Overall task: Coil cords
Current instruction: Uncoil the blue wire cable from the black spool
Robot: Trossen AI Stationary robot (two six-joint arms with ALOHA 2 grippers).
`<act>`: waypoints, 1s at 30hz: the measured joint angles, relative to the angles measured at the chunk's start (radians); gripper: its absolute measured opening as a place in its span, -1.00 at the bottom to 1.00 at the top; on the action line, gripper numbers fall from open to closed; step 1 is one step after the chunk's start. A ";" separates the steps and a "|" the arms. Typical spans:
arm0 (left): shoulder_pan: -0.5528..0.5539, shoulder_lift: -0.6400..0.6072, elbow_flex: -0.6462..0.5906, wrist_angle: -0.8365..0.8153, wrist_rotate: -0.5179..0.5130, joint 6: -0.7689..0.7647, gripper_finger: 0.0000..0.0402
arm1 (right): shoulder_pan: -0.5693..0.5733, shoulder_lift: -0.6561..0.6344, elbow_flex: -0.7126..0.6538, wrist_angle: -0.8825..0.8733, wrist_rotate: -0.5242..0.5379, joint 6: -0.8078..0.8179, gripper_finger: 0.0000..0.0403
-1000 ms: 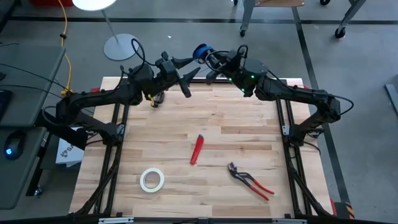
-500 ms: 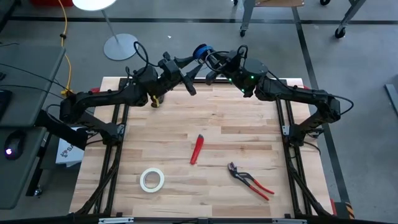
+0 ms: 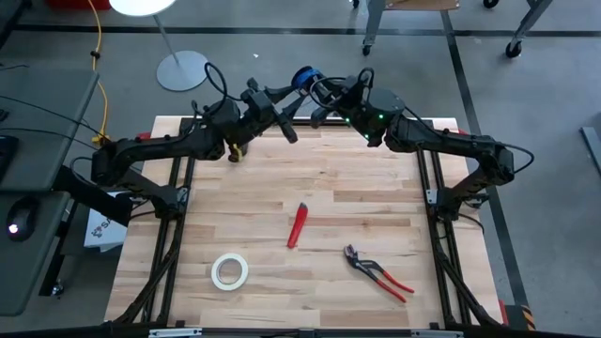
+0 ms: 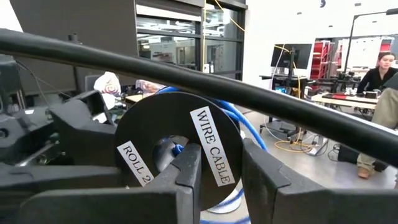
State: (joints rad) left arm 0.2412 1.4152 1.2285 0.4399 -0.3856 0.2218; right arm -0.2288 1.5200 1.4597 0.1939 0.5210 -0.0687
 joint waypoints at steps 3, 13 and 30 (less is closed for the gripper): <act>0.008 0.013 0.000 0.015 0.001 -0.001 -0.22 | 0.000 -0.001 0.000 0.005 0.002 0.000 -0.66; 0.011 0.064 0.000 0.128 0.017 -0.010 -0.22 | -0.001 -0.003 0.000 0.006 0.008 0.018 -0.68; 0.008 0.070 0.000 0.141 0.052 -0.059 -0.97 | 0.000 -0.003 0.000 0.009 0.001 0.016 -0.68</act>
State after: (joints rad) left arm 0.2493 1.4853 1.2285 0.5812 -0.3340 0.1629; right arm -0.2291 1.5166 1.4597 0.2028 0.5223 -0.0525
